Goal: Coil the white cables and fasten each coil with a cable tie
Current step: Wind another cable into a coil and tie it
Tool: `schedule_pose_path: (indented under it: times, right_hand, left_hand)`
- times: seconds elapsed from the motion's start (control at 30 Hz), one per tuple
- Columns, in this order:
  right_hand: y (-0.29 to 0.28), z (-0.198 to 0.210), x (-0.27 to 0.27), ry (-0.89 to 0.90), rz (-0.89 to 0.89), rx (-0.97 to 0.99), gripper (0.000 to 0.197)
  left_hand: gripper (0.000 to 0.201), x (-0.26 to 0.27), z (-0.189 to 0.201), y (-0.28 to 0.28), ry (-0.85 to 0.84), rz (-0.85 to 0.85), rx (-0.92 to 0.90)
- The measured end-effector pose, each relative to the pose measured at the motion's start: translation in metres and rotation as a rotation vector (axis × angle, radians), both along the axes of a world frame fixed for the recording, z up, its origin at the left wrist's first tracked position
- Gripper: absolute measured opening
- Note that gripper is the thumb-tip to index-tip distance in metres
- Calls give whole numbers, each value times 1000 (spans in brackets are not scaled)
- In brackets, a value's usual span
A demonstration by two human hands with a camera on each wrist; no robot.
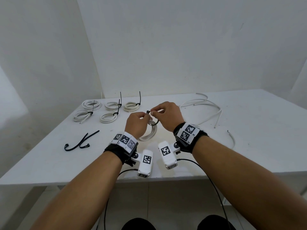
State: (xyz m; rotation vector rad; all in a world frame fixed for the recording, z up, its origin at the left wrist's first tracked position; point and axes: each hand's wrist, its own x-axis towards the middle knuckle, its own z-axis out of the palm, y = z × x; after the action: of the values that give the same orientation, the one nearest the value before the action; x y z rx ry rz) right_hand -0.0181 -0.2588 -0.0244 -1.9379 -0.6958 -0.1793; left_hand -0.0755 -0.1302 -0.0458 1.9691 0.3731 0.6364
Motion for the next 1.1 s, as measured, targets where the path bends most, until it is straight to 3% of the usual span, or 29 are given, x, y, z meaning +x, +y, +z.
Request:
schedule_pose_path:
  times: [0.4,0.63,1.1]
  right_hand:
    - [-4,2,4,-66,-6,-83,10]
    - [-3,-1,4,-82,10,-41,9]
    - [-3,-3,1,-99,7,-3,8]
  left_hand:
    - [22,-2,1,-6,47,-51,77]
    - [26,-1,2,-2,14,-16,11]
    - [28,-4,4,-2,29,-31,75]
